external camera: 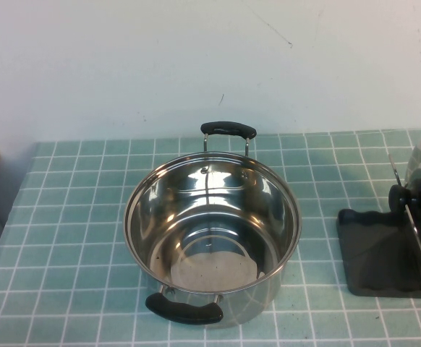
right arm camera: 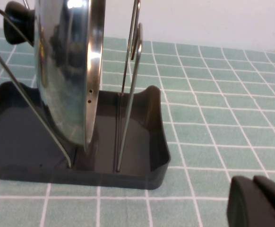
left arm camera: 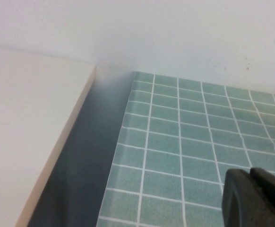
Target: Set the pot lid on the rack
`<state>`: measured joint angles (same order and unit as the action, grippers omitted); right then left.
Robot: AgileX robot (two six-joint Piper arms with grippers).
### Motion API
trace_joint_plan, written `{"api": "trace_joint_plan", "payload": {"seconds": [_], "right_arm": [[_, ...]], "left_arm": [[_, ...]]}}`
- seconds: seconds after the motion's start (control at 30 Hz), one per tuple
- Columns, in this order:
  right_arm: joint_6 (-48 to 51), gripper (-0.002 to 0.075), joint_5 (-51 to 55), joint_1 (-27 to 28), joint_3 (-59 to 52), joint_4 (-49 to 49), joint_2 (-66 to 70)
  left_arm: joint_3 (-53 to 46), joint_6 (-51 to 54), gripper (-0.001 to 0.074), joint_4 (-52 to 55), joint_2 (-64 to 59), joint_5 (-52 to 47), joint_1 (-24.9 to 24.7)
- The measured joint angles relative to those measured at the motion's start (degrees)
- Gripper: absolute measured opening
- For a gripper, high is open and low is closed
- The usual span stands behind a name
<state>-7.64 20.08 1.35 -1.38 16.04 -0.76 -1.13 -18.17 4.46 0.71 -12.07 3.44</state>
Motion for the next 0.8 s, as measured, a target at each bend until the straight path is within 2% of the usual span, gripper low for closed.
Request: {"api": "trace_joint_plan", "payload": {"seconds": [0.2,0.4,0.8], "right_arm": [[0.0,-0.0002,0.0,0.0,0.0,0.0,0.0],[0.0,-0.0002,0.0,0.0,0.0,0.0,0.0],[0.0,-0.0002,0.0,0.0,0.0,0.0,0.0]], "left_arm": [[0.0,5.0,-0.0002,-1.1,0.1,-1.6,-0.6],[0.0,19.7,-0.0002,-7.2,0.1,-5.0,-4.3],[0.0,22.6,-0.0002,-8.1,0.1,-5.1,-4.7]]}}
